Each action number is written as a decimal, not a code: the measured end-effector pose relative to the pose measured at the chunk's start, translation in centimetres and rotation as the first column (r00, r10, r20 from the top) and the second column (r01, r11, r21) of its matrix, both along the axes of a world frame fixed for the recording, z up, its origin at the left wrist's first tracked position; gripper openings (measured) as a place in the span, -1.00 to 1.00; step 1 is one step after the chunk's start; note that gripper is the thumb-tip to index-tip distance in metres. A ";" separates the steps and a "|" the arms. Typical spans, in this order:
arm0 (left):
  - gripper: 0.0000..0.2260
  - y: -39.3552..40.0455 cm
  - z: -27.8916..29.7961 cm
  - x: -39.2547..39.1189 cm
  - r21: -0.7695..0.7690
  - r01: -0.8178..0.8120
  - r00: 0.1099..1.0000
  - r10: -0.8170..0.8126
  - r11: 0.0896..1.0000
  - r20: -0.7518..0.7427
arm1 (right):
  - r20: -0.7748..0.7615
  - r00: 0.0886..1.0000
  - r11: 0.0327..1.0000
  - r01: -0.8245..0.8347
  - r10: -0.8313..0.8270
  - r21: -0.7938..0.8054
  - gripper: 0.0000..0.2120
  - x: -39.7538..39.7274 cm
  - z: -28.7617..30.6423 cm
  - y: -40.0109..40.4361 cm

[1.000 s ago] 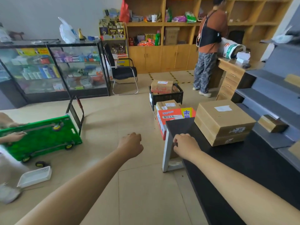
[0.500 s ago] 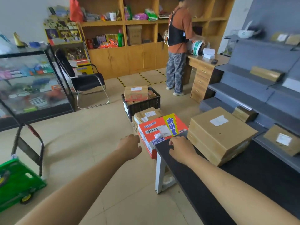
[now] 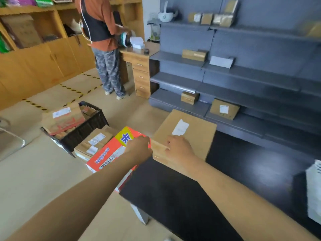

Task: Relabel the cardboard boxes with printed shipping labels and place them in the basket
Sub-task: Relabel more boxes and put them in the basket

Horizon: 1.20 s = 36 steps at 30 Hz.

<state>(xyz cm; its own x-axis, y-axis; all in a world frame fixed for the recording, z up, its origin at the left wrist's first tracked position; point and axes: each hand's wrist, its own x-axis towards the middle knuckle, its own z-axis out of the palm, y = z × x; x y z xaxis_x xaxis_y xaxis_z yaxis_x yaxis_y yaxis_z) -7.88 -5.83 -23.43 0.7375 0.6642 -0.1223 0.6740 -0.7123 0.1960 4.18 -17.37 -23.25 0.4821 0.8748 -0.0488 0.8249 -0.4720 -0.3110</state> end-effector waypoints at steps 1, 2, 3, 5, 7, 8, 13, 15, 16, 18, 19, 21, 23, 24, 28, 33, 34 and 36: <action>-0.70 0.7 0.1 1.6 -0.001 0.032 0.999 -0.032 0.999 -0.002 | -0.013 0.999 0.999 0.036 -0.036 0.007 -0.78 1.3 -0.1 0.3; -0.70 1.3 0.1 3.0 0.002 0.062 0.998 -0.062 0.998 -0.005 | -0.025 0.997 0.997 0.073 -0.072 0.018 -0.77 2.5 -0.1 0.5; -0.70 2.0 0.1 4.5 0.000 0.080 0.997 -0.080 0.997 0.004 | -0.034 0.994 0.994 0.107 -0.107 0.027 -0.75 3.5 -0.1 0.7; -0.71 3.1 0.1 7.0 -0.029 0.108 0.993 -0.107 0.994 0.045 | -0.048 0.983 0.983 0.180 -0.178 0.043 -0.73 5.4 -0.3 0.8; -0.73 4.1 0.0 8.9 -0.119 0.122 0.990 -0.112 0.985 0.082 | -0.061 0.968 0.969 0.245 -0.243 0.022 -0.74 7.0 -0.6 0.6; -0.74 4.6 -0.3 9.6 -0.170 0.115 0.989 -0.098 0.979 0.106 | -0.068 0.960 0.962 0.272 -0.270 0.012 -0.75 7.7 -0.9 0.4; -0.80 8.2 -1.5 12.8 -0.425 0.058 0.969 0.051 0.903 0.242 | -0.158 0.878 0.888 0.459 -0.451 0.013 -0.75 10.9 -2.2 -1.1; -0.80 9.9 -2.3 13.8 -0.463 0.047 0.963 0.082 0.885 0.255 | -0.217 0.799 0.815 0.579 -0.560 0.029 -0.77 12.0 -2.7 -1.4; -0.78 10.7 -2.7 14.3 -0.471 0.039 0.964 0.092 0.881 0.251 | -0.256 0.743 0.762 0.647 -0.618 0.037 -0.77 12.5 -2.9 -1.5; -0.72 12.3 -3.6 15.2 -0.511 0.014 0.960 0.130 0.860 0.246 | -0.294 0.637 0.658 0.752 -0.712 0.035 -0.75 13.2 -3.3 -1.5; -0.69 12.9 -4.1 15.7 -0.539 -0.001 0.959 0.153 0.843 0.238 | -0.303 0.591 0.614 0.789 -0.748 0.023 -0.72 13.7 -3.5 -1.5; -0.63 13.8 -4.9 16.5 -0.594 -0.033 0.959 0.193 0.804 0.208 | -0.350 0.490 0.526 0.850 -0.798 -0.011 -0.69 14.4 -4.0 -1.4; -0.54 14.3 -5.7 17.0 -0.660 -0.063 0.963 0.219 0.748 0.156 | -0.443 0.353 0.424 0.903 -0.824 -0.068 -0.74 14.6 -4.5 -1.2; -0.50 14.4 -6.0 17.1 -0.696 -0.076 0.965 0.227 0.714 0.128 | -0.487 0.281 0.380 0.918 -0.827 -0.115 -0.77 14.5 -4.8 -1.1; -0.52 14.3 -7.1 17.2 -0.801 -0.071 0.983 0.179 0.594 0.045 | -0.597 0.114 0.344 0.894 -0.794 -0.288 -0.64 13.7 -6.4 -1.1; -0.71 13.2 -7.1 17.6 -0.868 -0.057 0.967 0.245 0.494 0.076 | -0.676 0.093 0.370 0.887 -0.731 -0.277 -0.66 14.2 -6.7 -1.4; -0.73 13.1 -7.0 17.8 -0.861 -0.054 0.966 0.246 0.506 0.083 | -0.683 0.099 0.375 0.888 -0.723 -0.268 -0.67 14.3 -6.6 -1.5; -0.71 12.9 -6.7 18.0 -0.843 -0.045 0.969 0.229 0.536 0.094 | -0.694 0.112 0.381 0.891 -0.711 -0.246 -0.71 14.5 -6.4 -1.7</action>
<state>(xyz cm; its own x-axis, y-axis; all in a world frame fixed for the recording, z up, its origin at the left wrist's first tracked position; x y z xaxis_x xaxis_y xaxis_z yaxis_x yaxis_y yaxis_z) 10.14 7.09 -30.16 0.7143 0.4254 -0.5557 0.6375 -0.0681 0.7674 18.64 -19.04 -29.65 0.8122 0.0188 -0.5830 -0.4650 -0.5826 -0.6666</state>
